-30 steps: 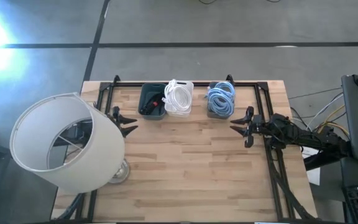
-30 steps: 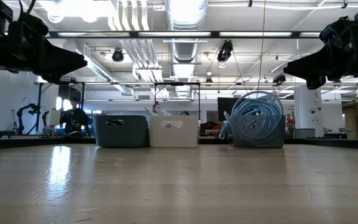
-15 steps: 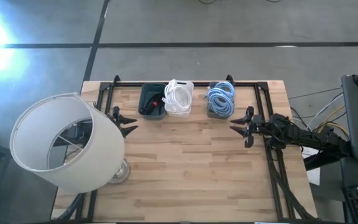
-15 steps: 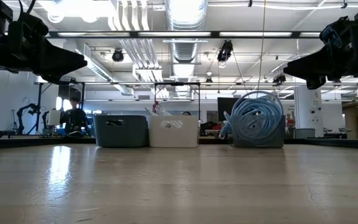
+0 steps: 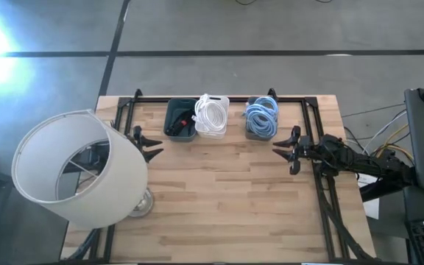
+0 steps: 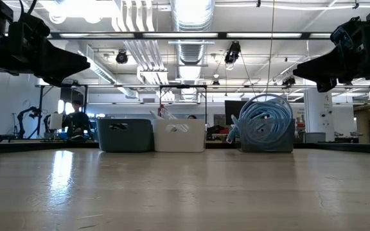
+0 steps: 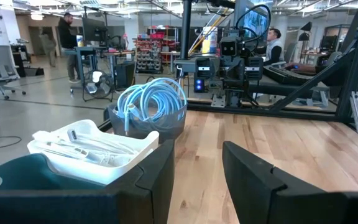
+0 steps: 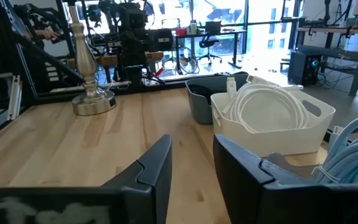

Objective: Pick & Place USB Port
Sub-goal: Return to Home Position

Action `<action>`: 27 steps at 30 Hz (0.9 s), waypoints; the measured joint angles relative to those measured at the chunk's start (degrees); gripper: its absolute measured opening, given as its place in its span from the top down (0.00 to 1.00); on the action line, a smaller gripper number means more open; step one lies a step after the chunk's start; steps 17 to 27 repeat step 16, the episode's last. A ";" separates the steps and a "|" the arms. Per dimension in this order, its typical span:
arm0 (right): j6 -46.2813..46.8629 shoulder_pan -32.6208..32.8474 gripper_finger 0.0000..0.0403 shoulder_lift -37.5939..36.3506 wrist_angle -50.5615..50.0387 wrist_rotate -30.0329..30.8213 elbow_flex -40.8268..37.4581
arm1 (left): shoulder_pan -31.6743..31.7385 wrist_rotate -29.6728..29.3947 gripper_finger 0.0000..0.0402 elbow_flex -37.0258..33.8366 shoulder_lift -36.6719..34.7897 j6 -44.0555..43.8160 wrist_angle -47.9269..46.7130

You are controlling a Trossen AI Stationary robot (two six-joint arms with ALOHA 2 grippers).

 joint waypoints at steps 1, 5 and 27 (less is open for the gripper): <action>-0.05 0.00 0.73 0.00 0.00 0.01 0.00 | 0.00 0.00 0.65 0.01 -0.02 0.00 0.02; 0.06 0.00 0.74 0.00 0.00 0.02 0.00 | 0.00 0.00 0.65 0.01 0.00 0.00 0.00; -0.06 0.00 0.72 0.00 0.00 0.01 0.00 | 0.00 0.00 0.65 0.01 -0.01 0.00 0.01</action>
